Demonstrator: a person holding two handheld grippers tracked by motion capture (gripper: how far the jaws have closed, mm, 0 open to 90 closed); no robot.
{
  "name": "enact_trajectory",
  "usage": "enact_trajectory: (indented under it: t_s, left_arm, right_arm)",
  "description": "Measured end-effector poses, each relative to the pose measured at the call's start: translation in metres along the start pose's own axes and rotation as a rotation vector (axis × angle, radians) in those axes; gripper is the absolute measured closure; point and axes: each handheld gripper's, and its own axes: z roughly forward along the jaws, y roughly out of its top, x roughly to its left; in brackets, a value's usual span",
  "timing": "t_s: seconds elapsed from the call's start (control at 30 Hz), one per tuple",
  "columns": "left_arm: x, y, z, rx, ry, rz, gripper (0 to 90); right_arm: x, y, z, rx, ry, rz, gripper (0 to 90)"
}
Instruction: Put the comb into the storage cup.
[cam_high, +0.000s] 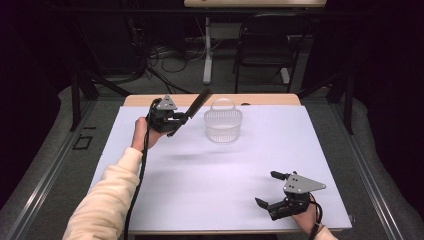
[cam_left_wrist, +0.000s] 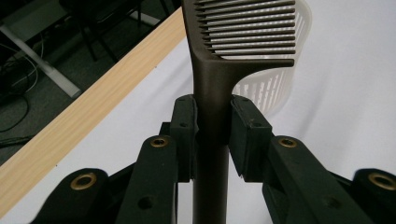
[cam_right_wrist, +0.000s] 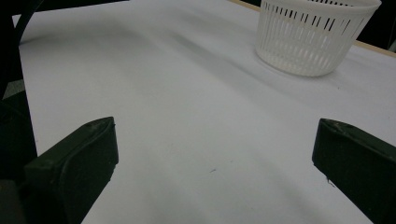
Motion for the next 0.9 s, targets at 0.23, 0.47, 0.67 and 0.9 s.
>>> enact_trajectory:
  t_s: [0.23,0.47,0.67,0.9]
  left_arm:
    - [0.001,0.007,0.002,-0.020,0.023,-0.024,72.5]
    - [0.002,0.011,0.004,-0.034,0.029,-0.042,72.5]
    - [0.003,0.014,0.006,-0.035,0.036,-0.045,72.5]
    - [0.002,0.016,0.009,-0.051,0.042,-0.050,72.5]
  right_arm:
    - [0.000,0.000,0.000,-0.005,0.002,0.002,0.0]
    - [0.000,0.000,0.000,-0.003,0.001,0.002,0.0]
    - [0.000,0.000,0.000,-0.002,0.000,0.002,0.0]
    - [-0.001,0.000,0.000,-0.003,-0.002,0.004,0.0]
